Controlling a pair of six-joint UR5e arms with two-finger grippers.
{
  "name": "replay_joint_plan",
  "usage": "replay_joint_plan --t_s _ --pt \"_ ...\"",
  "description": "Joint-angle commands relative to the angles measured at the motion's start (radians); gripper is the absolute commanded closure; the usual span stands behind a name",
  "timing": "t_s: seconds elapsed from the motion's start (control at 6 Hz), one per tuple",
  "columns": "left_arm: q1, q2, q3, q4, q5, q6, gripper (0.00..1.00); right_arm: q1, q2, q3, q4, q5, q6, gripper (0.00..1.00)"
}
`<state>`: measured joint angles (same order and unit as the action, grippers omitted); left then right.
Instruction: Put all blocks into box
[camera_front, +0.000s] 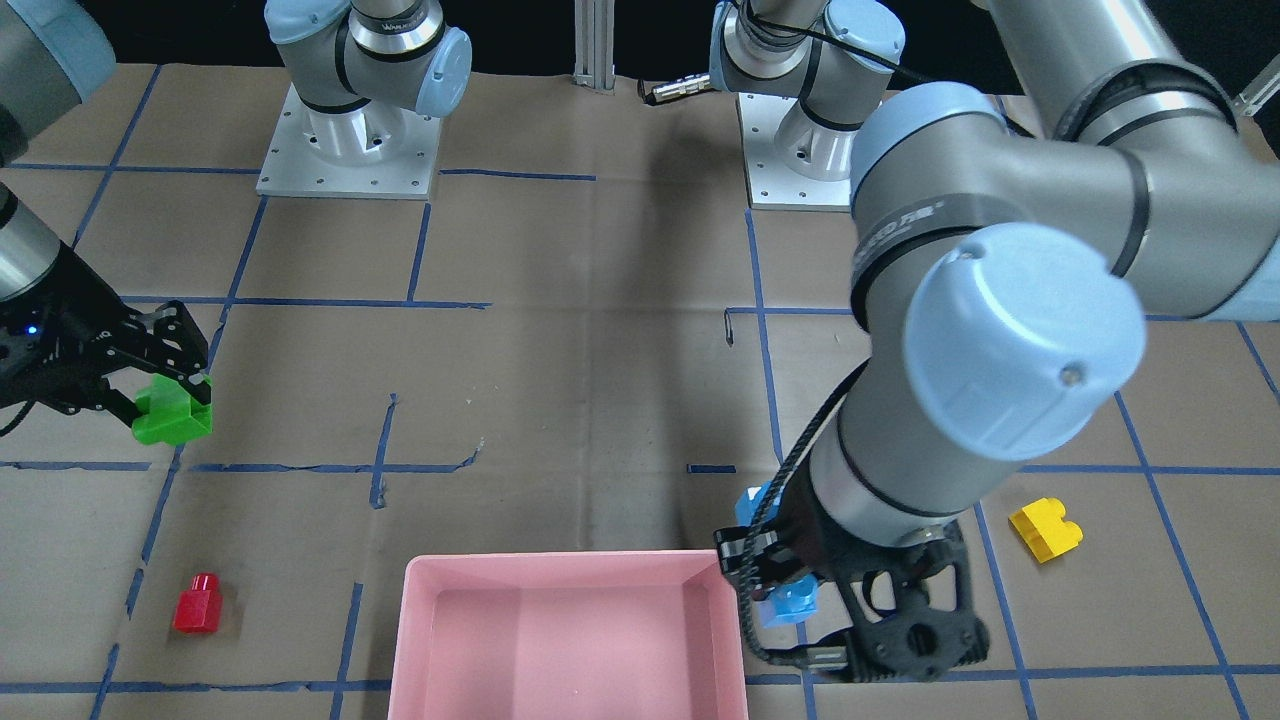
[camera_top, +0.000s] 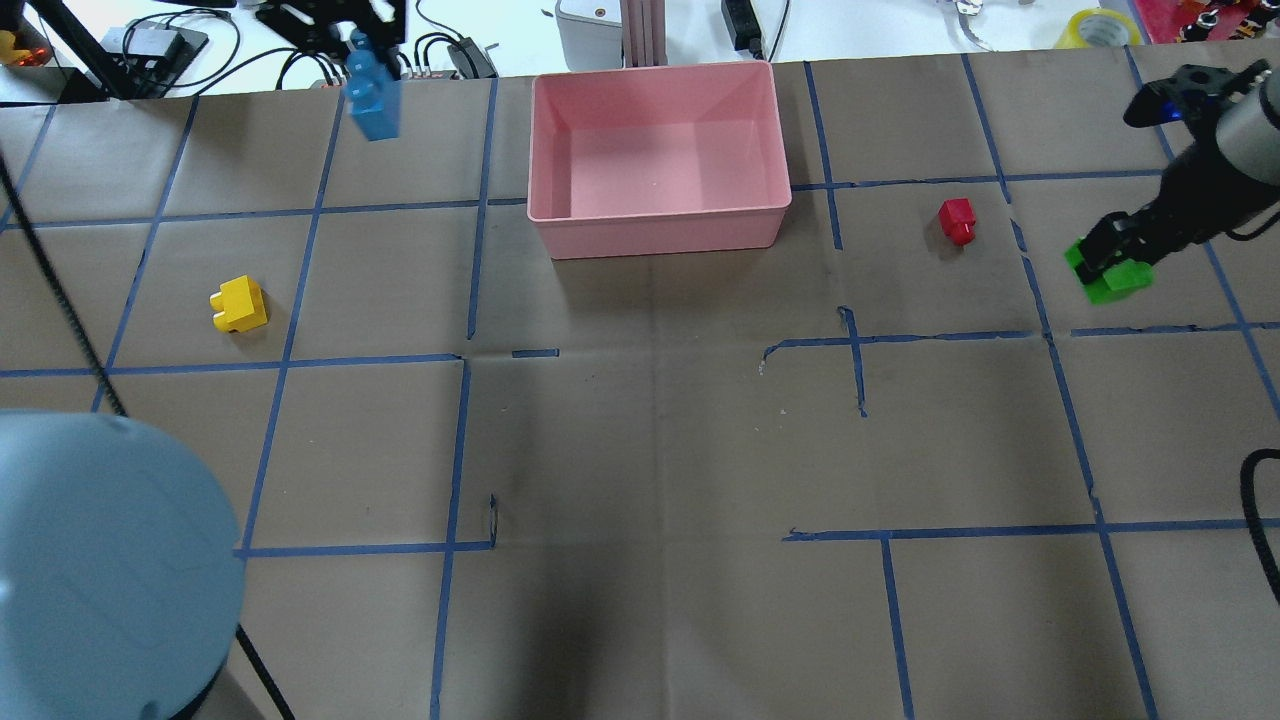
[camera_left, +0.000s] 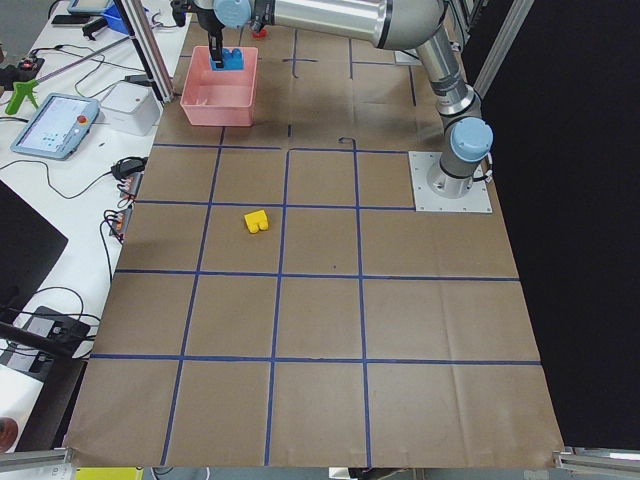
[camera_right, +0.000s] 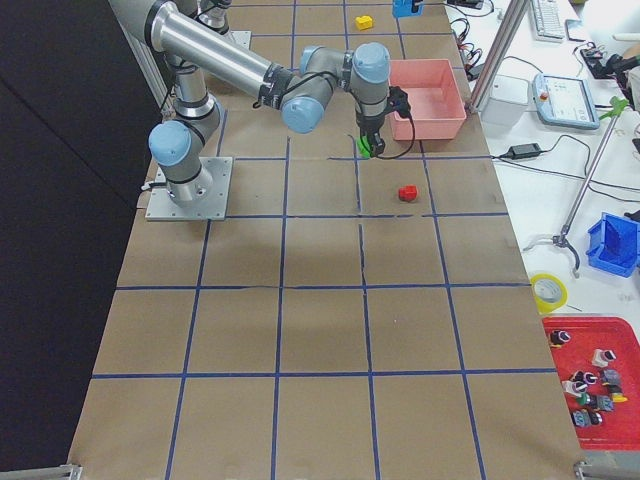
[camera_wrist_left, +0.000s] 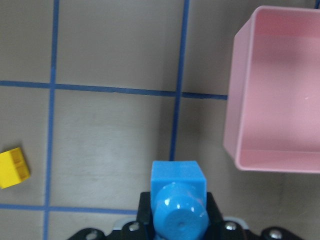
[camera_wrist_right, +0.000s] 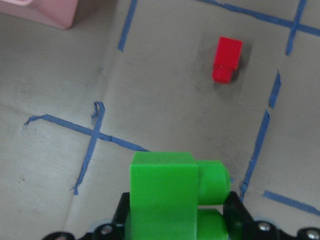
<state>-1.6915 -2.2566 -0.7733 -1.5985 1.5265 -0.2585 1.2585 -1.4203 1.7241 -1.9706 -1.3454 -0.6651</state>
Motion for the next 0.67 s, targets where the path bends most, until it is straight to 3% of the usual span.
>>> replay_joint_plan --t_s 0.0,0.17,0.5 --pt "-0.028 -0.113 0.058 0.073 -0.002 -0.033 0.95 0.083 0.12 -0.127 -0.037 0.061 -0.001 0.93" --pt "-0.037 -0.174 0.057 0.118 0.0 -0.035 0.94 0.117 0.167 -0.153 -0.06 0.198 0.013 0.93" --pt "-0.07 -0.254 0.046 0.17 0.003 -0.033 0.86 0.165 0.251 -0.24 -0.088 0.32 0.029 0.93"
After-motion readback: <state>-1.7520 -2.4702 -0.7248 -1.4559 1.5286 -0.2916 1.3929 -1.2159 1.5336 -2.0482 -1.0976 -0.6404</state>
